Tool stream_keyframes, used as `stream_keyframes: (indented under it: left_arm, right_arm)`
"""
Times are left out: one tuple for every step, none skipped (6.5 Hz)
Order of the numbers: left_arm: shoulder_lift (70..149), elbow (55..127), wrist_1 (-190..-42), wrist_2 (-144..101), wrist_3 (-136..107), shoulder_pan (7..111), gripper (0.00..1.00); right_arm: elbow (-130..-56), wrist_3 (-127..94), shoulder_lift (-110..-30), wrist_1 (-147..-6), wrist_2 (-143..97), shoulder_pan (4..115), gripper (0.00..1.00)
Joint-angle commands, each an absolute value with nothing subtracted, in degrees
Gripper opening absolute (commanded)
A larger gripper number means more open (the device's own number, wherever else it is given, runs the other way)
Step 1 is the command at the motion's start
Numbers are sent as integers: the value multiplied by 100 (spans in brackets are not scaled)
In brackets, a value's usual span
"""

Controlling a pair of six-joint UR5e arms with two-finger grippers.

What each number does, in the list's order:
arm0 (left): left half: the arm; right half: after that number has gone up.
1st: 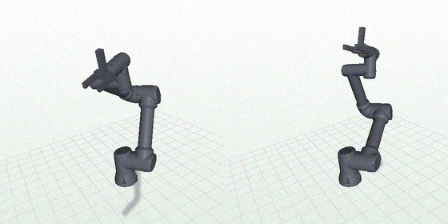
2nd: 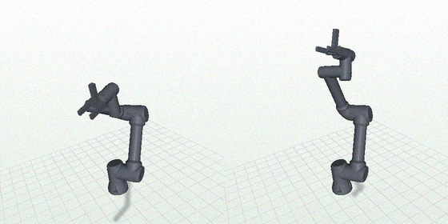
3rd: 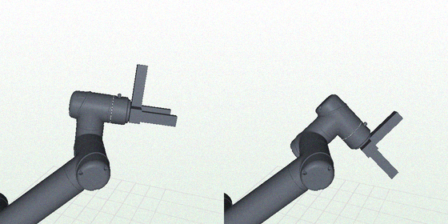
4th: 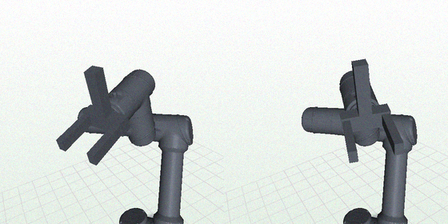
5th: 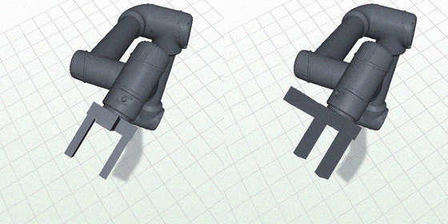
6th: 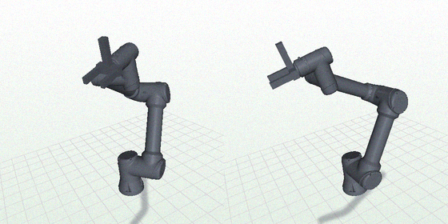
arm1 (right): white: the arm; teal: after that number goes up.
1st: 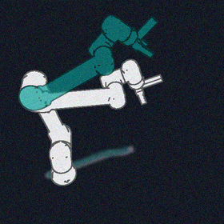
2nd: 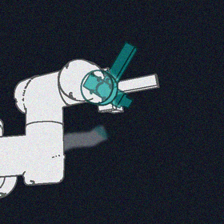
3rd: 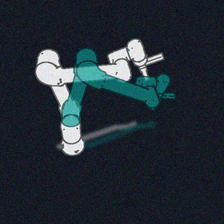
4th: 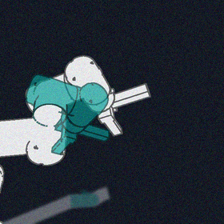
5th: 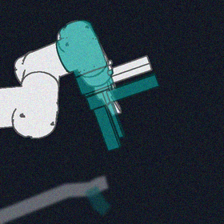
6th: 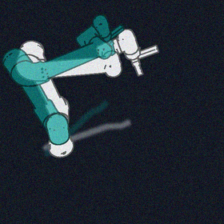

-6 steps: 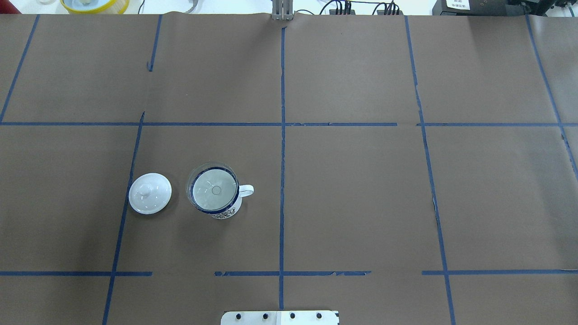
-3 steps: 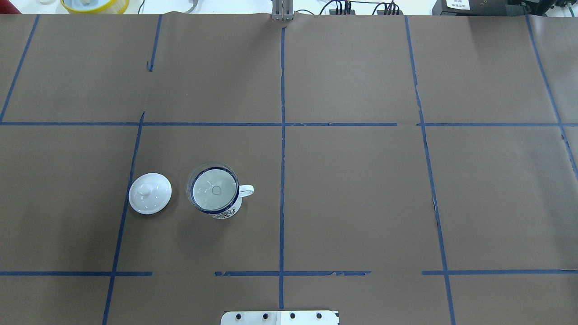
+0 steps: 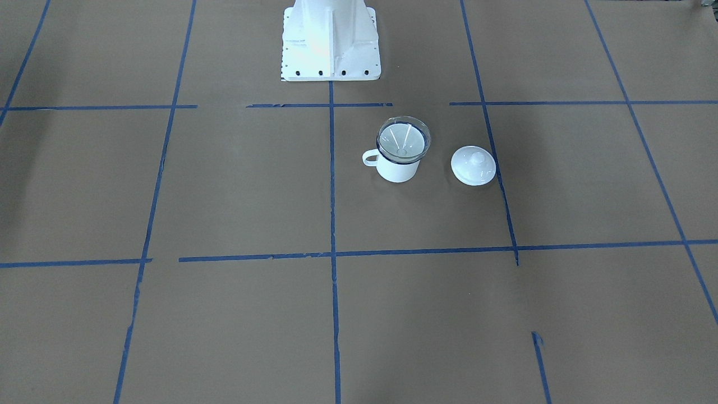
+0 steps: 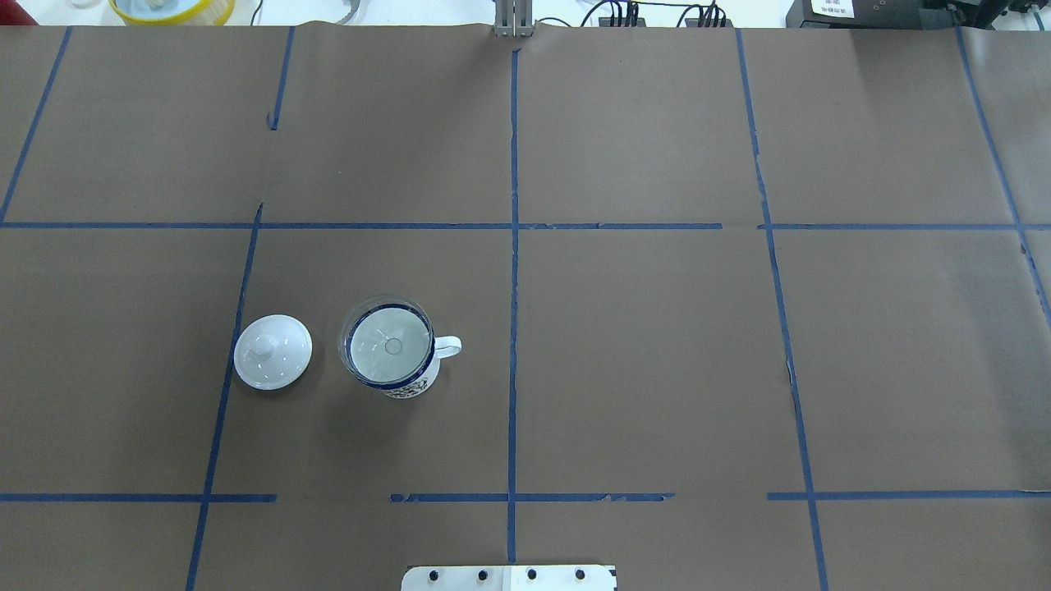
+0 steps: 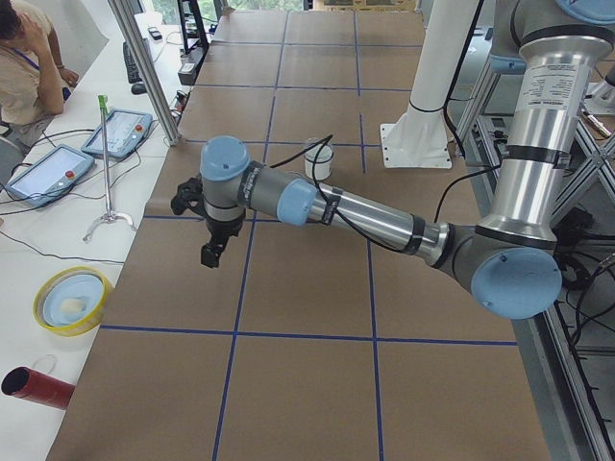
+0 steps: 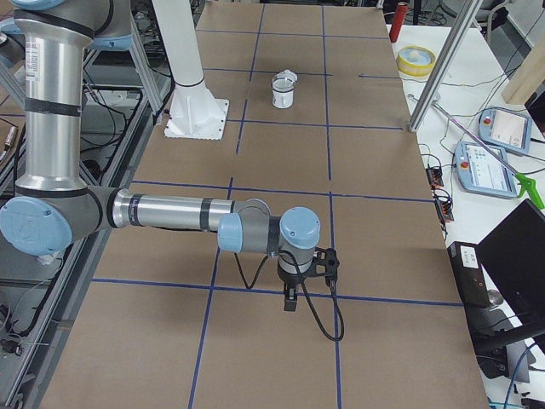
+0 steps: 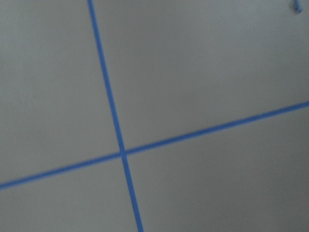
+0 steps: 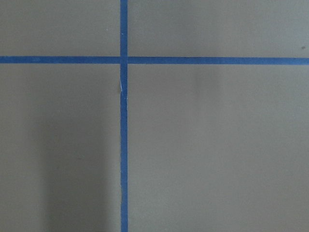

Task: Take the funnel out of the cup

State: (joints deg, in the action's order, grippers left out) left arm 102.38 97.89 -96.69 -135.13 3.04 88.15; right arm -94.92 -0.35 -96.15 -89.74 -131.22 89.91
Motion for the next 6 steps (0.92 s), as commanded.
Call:
stream_keyframes:
  left_arm:
    - [10538,10007,-10484,-13544,-790,8807,100]
    - [10529,10115,-10651,-13553,-1148,8737,100]
    - [10538,10107,-10696,-14066,-1247,8214,100]
    - [10599,10107,-10688,-14263,-2005,7426,100]
    - [10739,10299,-10688,-14134,-3170,7018,100]
    - [10801,10527,-10687,-13889,-4243,6396,100]
  right_arm:
    - [-9483,-35,-9615,-8974,-13122,8991,100]
    - [-9492,-35,-9615,-8974,-13122,8991,100]
    - [-9492,-35,-9615,-8974,-13122,8991,100]
    - [-9492,-35,-9615,-8974,-13122,8991,100]
    - [-9492,-35,-9615,-8974,-13122,8991,100]
    - [-9492,-35,-9615,-8974,-13122,8991,100]
